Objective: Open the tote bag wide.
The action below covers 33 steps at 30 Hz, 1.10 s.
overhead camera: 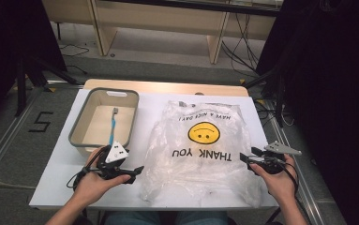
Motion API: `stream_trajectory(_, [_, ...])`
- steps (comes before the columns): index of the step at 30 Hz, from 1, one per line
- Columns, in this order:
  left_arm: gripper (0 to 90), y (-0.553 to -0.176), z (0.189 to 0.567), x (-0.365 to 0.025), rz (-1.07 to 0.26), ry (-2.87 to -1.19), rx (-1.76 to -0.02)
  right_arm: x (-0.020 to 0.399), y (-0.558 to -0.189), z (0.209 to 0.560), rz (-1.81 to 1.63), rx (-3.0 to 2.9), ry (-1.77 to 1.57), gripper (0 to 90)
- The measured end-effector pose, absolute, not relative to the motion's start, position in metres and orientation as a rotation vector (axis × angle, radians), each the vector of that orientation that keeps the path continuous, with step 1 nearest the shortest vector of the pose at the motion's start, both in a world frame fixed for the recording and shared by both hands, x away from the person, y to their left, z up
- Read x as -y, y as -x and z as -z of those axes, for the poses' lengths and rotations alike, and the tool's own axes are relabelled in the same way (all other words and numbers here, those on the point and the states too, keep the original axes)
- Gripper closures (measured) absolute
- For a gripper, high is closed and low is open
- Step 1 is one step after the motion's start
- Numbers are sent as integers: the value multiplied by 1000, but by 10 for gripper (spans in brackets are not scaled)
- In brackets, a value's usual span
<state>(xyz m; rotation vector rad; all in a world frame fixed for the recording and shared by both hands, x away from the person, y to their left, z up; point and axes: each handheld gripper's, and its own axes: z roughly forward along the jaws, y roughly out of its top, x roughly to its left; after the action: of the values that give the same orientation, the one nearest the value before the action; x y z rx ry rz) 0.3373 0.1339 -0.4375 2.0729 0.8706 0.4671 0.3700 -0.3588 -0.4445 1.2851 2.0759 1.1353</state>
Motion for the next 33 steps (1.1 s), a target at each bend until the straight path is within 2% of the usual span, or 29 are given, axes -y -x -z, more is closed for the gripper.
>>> stream_trajectory(15, [223,-330,434,-126,-460,-2086,-827,359,-371,444,-1125,-2072,-1291,380])
stream_trajectory(22, [209,-317,432,-107,-350,-2127,-743,358,-372,442,-1117,-2065,-1298,375])
stream_trajectory(26, [207,-311,435,-96,-270,-2194,-694,359,-372,442,-1114,-2060,-1303,374])
stream_trajectory(31, [217,-308,448,-84,-258,-2303,-678,362,-371,442,-1111,-2059,-1312,372])
stream_trajectory(32, [284,-308,452,-82,-277,-2347,-669,362,-371,442,-1110,-2062,-1322,370])
stream_trajectory(33, [284,-308,454,-81,-279,-2375,-659,362,-371,442,-1110,-2062,-1322,370])
